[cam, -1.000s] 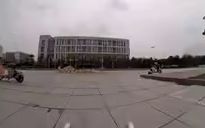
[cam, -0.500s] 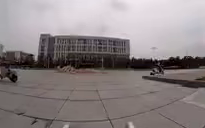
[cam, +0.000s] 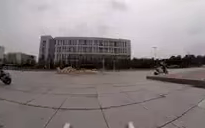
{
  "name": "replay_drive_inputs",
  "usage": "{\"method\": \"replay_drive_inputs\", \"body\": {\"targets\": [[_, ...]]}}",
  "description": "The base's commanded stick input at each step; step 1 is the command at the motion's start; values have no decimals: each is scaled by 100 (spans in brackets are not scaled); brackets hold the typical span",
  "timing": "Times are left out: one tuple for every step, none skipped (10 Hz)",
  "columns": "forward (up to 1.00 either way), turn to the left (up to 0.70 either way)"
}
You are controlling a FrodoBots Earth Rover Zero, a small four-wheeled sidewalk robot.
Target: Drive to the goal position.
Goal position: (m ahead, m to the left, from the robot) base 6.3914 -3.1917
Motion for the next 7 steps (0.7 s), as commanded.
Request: {"method": "replay_drive_inputs", "body": {"targets": [[85,0],[85,0],[85,0],[85,0],[85,0],[85,0],[85,0]]}}
